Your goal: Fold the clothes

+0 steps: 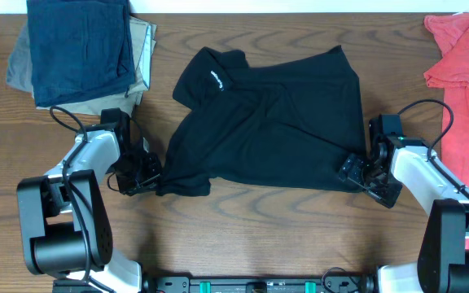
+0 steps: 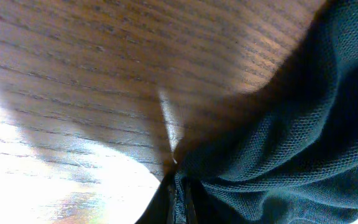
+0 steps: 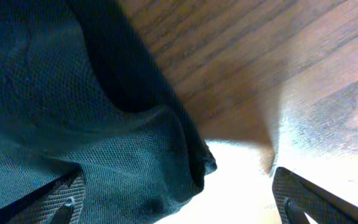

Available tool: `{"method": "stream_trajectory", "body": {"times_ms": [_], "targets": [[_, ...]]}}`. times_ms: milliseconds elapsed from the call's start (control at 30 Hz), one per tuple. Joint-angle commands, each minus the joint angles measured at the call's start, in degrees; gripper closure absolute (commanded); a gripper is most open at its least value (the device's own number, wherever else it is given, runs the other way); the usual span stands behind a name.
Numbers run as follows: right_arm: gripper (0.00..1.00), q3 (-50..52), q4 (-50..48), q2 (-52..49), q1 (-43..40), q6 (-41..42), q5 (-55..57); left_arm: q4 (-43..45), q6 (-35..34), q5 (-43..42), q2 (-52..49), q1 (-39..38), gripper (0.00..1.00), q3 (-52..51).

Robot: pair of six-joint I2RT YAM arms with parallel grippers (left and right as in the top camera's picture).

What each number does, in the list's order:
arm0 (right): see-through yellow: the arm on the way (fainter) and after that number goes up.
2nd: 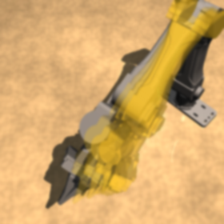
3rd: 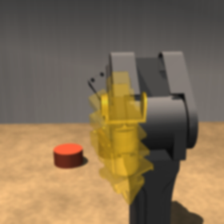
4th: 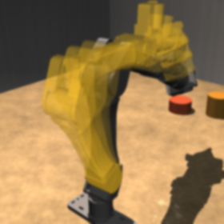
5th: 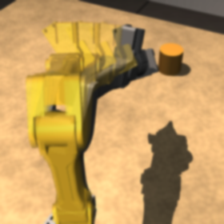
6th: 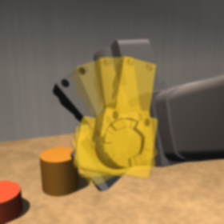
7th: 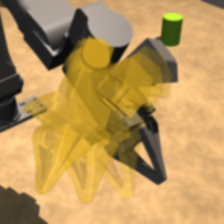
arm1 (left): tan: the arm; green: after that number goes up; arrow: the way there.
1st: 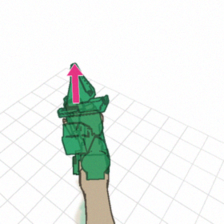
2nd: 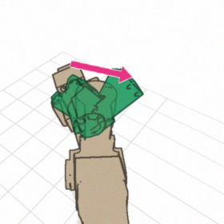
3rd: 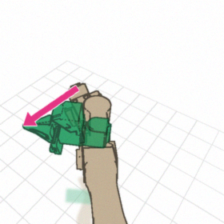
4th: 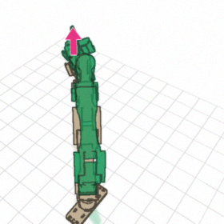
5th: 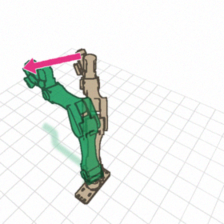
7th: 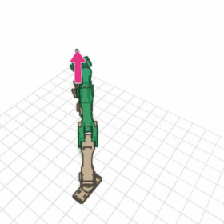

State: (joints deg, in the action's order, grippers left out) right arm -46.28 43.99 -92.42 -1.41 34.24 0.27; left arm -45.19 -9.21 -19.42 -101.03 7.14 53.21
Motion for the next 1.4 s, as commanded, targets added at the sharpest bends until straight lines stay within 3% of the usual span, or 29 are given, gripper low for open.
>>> {"method": "stream_trajectory", "body": {"times_ms": [0, 100, 267, 300, 367, 533, 567, 967, 1200, 1367], "targets": [[0.06, 1.4, -1.0, 0.2, 0.6, 2.2, 0.9, 0.1, -0.5, 0.6, -2.4, 0.0, 0.94, -2.1], [0.08, 3.1, -3.0, 0.2, 0.6, 3.9, 0.8, 0.1, -0.5, 0.6, -2.4, 0.0, 0.94, -2.1], [0.20, 5.7, -6.0, 0.2, 0.6, 5.6, 0.3, 0.1, -0.5, 0.6, -2.4, 0.0, 0.94, -2.1], [0.28, 5.9, -6.1, 0.2, 0.6, 5.6, 0.3, 0.1, -0.5, 0.6, -2.4, 0.0, 0.94, -2.1], [0.56, 5.9, -6.3, 0.2, 0.6, 5.6, 0.4, 0.1, -0.5, 0.6, -2.4, 0.0, 0.94, -2.1], [0.96, 5.9, -6.5, 0.2, 0.5, 6.1, -0.6, 0.1, -0.5, 0.6, -2.4, 0.0, 0.94, -2.1], [0.99, 5.9, -6.5, 0.2, 0.4, 6.5, -0.7, 0.1, -0.5, 0.6, -2.4, 0.0, 0.94, -2.1], [0.99, 0.3, 1.6, 0.6, -4.9, 3.9, -2.6, -3.6, 1.9, -3.2, 2.2, 0.0, 0.94, -1.6], [0.99, -10.7, 15.8, 5.5, -7.3, -0.9, -2.0, -11.2, 2.3, -4.7, 21.2, -0.2, 0.94, -0.7], [0.99, -21.2, 24.8, 12.5, -7.6, -6.6, -2.1, -19.9, 2.0, -4.6, 37.8, -0.8, 0.94, 5.6]]}}
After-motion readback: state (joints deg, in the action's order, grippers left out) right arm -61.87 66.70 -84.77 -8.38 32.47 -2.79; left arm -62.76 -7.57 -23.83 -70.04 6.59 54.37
